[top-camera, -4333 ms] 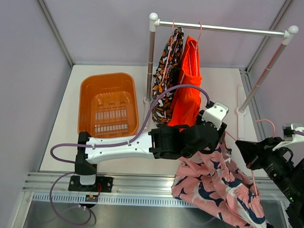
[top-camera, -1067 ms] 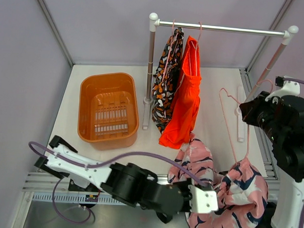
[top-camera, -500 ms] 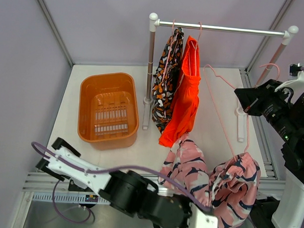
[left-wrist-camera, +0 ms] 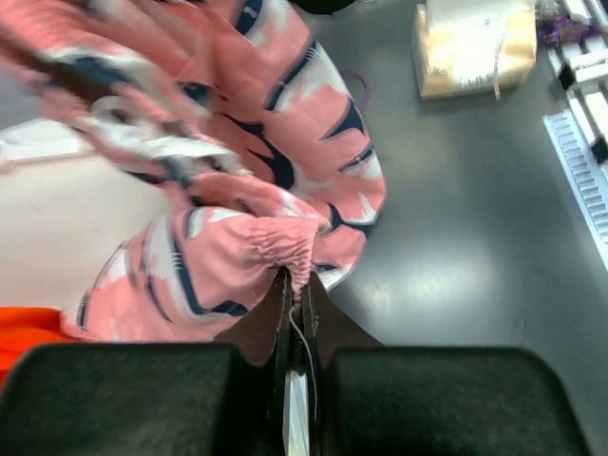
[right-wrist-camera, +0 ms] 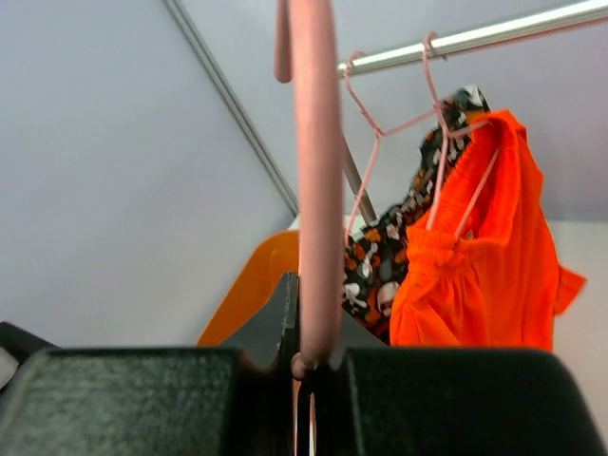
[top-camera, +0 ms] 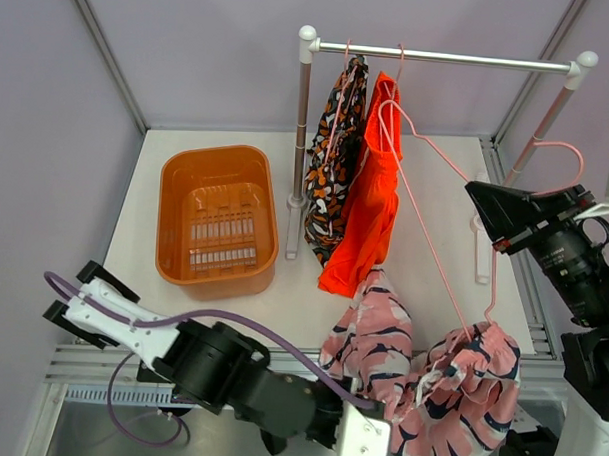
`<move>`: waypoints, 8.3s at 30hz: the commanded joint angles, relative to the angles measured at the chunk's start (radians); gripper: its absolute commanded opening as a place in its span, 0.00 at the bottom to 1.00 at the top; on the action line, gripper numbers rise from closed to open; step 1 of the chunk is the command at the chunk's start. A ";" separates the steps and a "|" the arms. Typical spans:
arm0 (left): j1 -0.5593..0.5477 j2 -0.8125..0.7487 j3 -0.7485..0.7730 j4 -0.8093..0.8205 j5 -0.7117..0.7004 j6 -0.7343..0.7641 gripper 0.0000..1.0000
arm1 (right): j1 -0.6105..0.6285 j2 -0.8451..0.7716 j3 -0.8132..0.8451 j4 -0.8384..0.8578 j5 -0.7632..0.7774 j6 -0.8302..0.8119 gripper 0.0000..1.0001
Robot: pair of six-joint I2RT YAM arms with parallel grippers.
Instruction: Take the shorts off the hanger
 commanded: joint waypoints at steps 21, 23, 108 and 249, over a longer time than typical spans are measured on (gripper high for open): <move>0.038 -0.282 0.121 0.937 -0.968 0.714 0.00 | 0.003 0.021 0.094 0.105 0.078 0.056 0.00; 0.087 -0.295 0.184 0.969 -0.912 0.762 0.00 | 0.003 0.081 0.155 -0.007 0.084 0.031 0.00; 1.647 -0.639 -0.917 0.358 -0.080 -0.727 0.60 | 0.004 0.182 0.346 -0.459 0.288 -0.217 0.00; 1.644 -1.042 -0.969 0.121 0.354 -0.362 0.99 | 0.164 0.799 0.228 0.385 0.481 -0.363 0.00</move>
